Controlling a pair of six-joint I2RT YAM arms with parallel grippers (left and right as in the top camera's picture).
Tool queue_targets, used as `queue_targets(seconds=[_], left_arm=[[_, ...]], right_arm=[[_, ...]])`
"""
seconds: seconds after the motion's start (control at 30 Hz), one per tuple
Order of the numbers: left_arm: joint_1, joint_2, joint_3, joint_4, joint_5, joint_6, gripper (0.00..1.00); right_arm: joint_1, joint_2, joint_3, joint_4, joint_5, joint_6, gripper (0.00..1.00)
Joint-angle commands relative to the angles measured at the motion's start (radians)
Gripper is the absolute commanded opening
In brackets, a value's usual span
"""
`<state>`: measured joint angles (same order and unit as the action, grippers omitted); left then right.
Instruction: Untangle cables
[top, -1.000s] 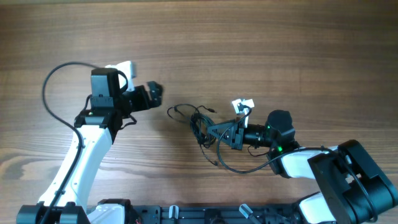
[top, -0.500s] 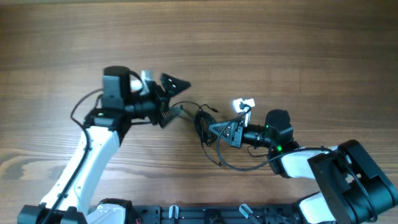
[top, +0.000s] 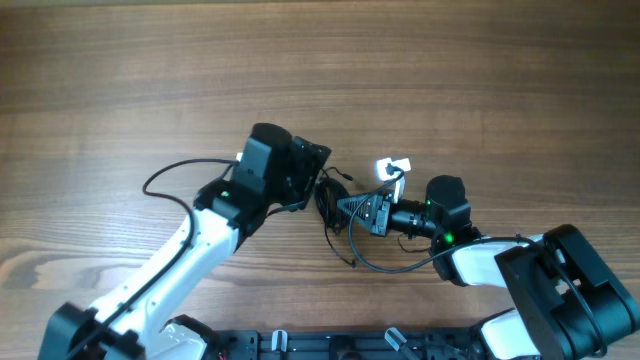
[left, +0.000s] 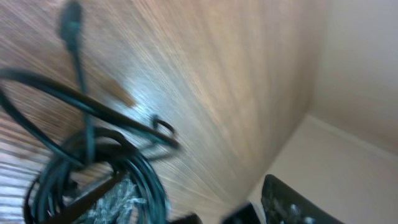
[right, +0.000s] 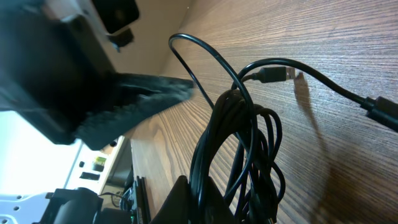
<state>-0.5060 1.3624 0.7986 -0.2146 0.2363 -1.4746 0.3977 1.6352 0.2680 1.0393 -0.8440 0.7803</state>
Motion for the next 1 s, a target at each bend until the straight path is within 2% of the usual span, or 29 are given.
queue_targets(seconds=[0.0, 0.1, 0.13, 0.27, 0.33, 0.53, 0.67, 0.8, 0.97], left_arm=[[-0.019, 0.092, 0.002, 0.005, -0.071, -0.030, 0.58], [-0.019, 0.147, 0.002, 0.061, -0.082, -0.030, 0.35], [-0.019, 0.168, 0.002, 0.122, -0.078, -0.030, 0.04], [-0.007, 0.167, 0.002, 0.266, -0.041, -0.029, 0.04], [0.040, 0.158, 0.002, 0.352, -0.005, -0.029, 0.04], [0.269, 0.093, 0.002, 0.356, 0.007, -0.029, 0.04], [0.458, 0.074, 0.002, 0.307, 0.010, -0.029, 0.04], [0.616, 0.074, 0.002, 0.184, 0.059, -0.030, 0.04], [0.692, 0.074, 0.002, -0.034, 0.065, -0.030, 0.09]], right_arm=[[-0.002, 0.011, 0.000, 0.006, -0.018, -0.010, 0.04], [-0.002, 0.011, 0.000, 0.006, -0.047, -0.010, 0.04], [-0.002, 0.011, 0.000, -0.005, -0.055, -0.010, 0.04], [-0.002, 0.011, 0.000, -0.047, -0.050, -0.011, 0.04], [-0.002, 0.011, 0.000, -0.065, -0.047, -0.011, 0.04], [-0.002, 0.011, 0.000, -0.076, -0.048, -0.011, 0.04], [-0.002, 0.011, 0.000, -0.077, -0.048, -0.011, 0.04], [-0.002, 0.011, 0.000, -0.082, -0.046, 0.002, 0.04], [-0.002, 0.011, 0.000, -0.079, -0.043, 0.025, 0.04]])
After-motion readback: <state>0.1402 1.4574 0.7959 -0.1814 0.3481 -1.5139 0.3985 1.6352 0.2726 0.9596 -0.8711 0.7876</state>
